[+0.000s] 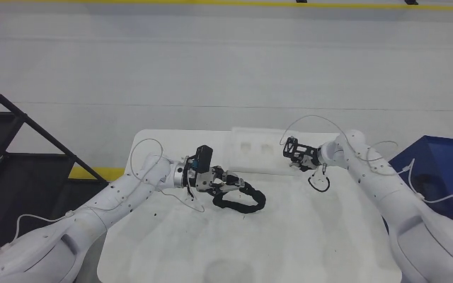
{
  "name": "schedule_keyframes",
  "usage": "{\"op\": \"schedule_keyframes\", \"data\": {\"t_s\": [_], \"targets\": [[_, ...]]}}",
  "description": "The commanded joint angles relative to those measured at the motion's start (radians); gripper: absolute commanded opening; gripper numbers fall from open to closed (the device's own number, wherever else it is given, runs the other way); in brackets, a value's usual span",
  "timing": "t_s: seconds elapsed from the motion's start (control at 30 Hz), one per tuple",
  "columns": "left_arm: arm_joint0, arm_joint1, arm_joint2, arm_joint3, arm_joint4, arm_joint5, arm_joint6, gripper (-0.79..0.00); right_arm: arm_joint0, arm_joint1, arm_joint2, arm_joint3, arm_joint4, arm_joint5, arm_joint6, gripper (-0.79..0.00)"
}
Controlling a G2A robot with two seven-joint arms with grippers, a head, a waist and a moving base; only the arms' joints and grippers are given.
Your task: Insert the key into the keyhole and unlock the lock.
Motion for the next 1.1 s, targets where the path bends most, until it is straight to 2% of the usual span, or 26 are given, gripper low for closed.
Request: {"op": "schedule_keyframes", "data": {"t_s": [0.0, 0.4, 0.73, 1.07], "targets": [[0.0, 0.0, 0.0, 0.0, 0.0, 0.0, 0.0, -0.785, 0.004, -0.002, 0.004, 0.005, 0.005, -0.007, 0.001, -0.785], [0.0, 0.0, 0.0, 0.0, 0.0, 0.0, 0.0, -0.785, 0.019, 0.006, 0.035, -0.022, 0.012, -0.003, 0.074, -0.785], [0.0, 0.0, 0.0, 0.0, 0.0, 0.0, 0.0, -0.785, 0.005, 0.0, 0.051, -0.101, 0.083, 0.101, 0.365, -0.785], [0.0, 0.0, 0.0, 0.0, 0.0, 0.0, 0.0, -0.785, 0.007, 0.013, 0.114, -0.159, 0.23, 0.124, 0.52, -0.785]]}}
